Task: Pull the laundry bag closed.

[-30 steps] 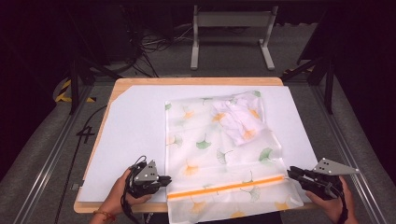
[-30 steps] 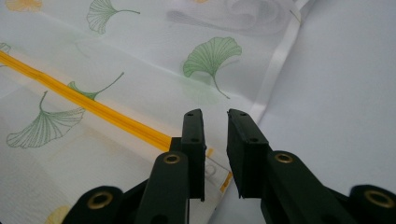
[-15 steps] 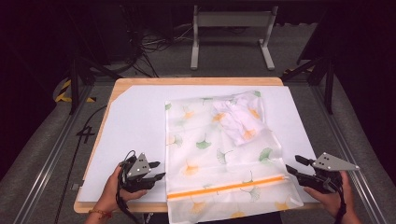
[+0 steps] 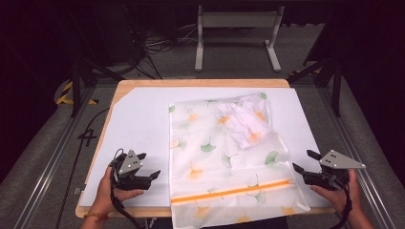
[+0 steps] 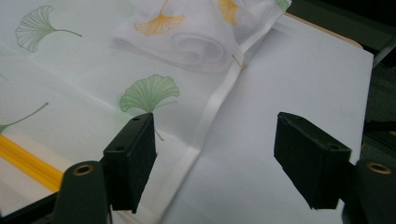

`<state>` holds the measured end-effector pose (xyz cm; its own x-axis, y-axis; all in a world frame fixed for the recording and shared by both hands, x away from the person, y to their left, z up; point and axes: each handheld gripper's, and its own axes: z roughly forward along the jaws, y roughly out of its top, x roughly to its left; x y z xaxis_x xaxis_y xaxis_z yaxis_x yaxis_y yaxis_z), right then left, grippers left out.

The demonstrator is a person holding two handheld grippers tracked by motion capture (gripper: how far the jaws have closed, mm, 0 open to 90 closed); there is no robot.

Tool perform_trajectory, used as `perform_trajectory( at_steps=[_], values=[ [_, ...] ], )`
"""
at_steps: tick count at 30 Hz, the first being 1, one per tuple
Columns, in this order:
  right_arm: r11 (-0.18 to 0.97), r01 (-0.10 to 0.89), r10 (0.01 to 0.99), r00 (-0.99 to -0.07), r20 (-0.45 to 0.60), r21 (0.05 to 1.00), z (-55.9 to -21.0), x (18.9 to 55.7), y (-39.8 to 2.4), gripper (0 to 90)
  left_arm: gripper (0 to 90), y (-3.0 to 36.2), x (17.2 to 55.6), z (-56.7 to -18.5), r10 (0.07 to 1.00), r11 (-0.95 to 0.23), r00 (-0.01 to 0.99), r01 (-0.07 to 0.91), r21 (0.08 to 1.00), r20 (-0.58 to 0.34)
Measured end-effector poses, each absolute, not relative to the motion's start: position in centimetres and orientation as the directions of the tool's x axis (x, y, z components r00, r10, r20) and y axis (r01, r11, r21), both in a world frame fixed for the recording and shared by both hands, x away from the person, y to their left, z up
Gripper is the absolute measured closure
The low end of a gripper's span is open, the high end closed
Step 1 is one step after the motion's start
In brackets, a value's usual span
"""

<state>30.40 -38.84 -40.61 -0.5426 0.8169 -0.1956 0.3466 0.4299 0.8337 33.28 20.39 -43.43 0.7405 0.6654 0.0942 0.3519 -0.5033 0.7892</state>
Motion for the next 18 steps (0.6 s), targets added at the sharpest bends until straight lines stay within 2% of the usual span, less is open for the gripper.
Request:
perform_trajectory(
  at_steps=[2, 3, 9, 18],
  values=[
    [0.425, 0.343, 0.817, -0.543, -0.193, 0.837, -40.6, 30.6, -39.0, 25.7, 18.6, 20.6, 33.3, -43.4, 0.675, -0.497, 0.732, 0.357, 0.791, 0.093],
    [0.429, 0.345, 0.822, -0.533, -0.202, 0.835, -40.6, 30.9, -39.1, 23.4, 15.1, 20.9, 33.4, -43.4, 0.687, -0.506, 0.718, 0.360, 0.784, 0.114],
    [0.410, 0.346, 0.838, -0.507, -0.199, 0.844, -40.7, 31.9, -39.8, 17.2, 12.0, 22.2, 33.5, -43.5, 0.713, -0.486, 0.690, 0.361, 0.796, 0.123],
    [0.311, 0.351, 0.891, -0.431, -0.143, 0.883, -41.6, 32.1, -41.5, 13.6, 10.5, 25.7, 33.8, -44.1, 0.755, -0.396, 0.654, 0.391, 0.831, 0.052]
  ],
)
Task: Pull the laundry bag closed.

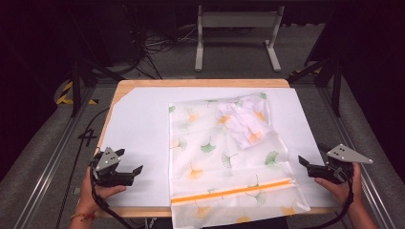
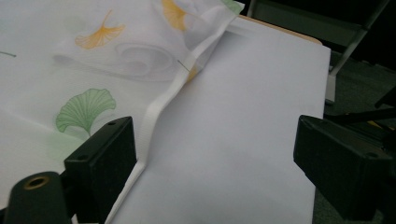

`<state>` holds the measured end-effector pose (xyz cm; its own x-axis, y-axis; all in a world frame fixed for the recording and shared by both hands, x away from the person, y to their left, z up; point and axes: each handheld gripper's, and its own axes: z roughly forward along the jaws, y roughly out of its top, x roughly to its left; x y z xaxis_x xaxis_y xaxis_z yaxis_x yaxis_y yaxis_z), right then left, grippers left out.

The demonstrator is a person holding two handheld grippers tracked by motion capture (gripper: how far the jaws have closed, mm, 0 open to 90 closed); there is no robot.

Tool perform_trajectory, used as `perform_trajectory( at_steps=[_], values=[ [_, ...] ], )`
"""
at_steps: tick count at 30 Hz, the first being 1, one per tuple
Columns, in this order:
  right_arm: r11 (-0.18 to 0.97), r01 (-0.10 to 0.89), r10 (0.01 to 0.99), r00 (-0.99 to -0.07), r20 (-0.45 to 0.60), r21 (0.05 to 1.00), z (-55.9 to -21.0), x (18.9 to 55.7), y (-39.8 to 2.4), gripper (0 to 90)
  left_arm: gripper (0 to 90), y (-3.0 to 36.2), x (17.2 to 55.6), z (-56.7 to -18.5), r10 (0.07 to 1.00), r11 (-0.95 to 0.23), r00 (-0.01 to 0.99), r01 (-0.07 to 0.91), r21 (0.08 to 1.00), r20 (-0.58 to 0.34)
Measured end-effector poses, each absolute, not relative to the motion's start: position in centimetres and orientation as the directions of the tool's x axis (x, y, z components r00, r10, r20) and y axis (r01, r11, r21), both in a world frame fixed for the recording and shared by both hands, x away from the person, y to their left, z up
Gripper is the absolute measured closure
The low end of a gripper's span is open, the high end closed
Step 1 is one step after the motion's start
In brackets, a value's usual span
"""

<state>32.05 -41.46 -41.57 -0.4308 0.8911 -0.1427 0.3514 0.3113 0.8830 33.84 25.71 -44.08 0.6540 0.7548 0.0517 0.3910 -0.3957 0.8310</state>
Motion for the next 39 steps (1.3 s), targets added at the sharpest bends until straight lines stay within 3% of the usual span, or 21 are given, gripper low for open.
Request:
perform_trajectory(
  at_steps=[12, 39],
  values=[
    [0.321, 0.358, 0.900, -0.403, -0.165, 0.877, -42.4, 30.7, -41.9, 13.0, 10.5, 26.1, 33.5, -44.1, 0.759, -0.357, 0.651, 0.395, 0.846, 0.016],
    [0.358, 0.370, 0.884, -0.430, -0.183, 0.857, -42.8, 30.8, -41.2, 12.4, 11.3, 24.9, 33.6, -44.1, 0.730, -0.392, 0.683, 0.386, 0.835, 0.027]
  ],
)
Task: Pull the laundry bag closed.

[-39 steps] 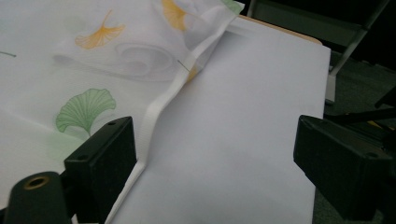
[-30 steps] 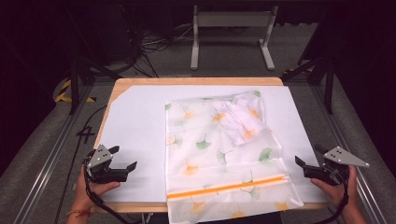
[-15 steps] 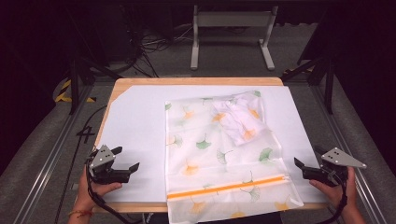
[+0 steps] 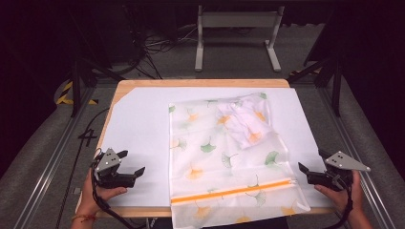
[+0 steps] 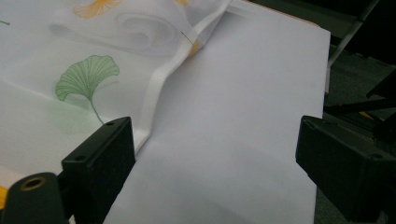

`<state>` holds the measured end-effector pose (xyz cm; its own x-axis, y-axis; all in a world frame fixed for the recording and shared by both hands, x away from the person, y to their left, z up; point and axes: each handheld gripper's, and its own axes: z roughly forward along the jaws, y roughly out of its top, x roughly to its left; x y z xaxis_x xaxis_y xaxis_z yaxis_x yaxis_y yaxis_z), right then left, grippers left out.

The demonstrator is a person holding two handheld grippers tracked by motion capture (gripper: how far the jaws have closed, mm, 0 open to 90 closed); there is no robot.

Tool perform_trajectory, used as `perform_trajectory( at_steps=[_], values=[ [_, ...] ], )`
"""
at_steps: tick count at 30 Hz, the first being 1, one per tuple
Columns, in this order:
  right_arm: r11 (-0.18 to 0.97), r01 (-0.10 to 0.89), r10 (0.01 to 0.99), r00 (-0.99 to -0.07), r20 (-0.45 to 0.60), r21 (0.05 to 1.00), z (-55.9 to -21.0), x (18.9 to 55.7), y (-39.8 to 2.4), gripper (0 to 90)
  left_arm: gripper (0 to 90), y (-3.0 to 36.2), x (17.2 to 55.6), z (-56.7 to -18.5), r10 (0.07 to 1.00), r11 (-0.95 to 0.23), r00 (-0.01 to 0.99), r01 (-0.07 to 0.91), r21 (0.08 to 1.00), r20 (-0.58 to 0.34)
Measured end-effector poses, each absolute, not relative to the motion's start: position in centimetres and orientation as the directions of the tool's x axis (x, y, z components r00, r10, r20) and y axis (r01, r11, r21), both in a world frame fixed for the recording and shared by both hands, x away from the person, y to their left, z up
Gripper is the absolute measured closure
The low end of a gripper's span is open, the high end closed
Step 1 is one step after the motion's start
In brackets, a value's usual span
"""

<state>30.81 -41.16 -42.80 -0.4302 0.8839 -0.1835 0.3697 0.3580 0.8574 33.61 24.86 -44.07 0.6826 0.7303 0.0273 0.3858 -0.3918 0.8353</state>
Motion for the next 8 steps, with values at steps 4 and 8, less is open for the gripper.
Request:
perform_trajectory(
  at_steps=[4, 8],
  values=[
    [0.362, 0.369, 0.882, -0.433, -0.186, 0.856, -42.80, 30.72, -41.02, 12.4, 11.3, 24.71, 33.55, -44.08, 0.731, -0.388, 0.682, 0.394, 0.833, 0.018],
    [0.361, 0.368, 0.882, -0.434, -0.185, 0.857, -42.77, 30.68, -40.94, 12.4, 11.2, 24.69, 33.62, -44.04, 0.728, -0.388, 0.685, 0.389, 0.835, 0.019]
  ],
)
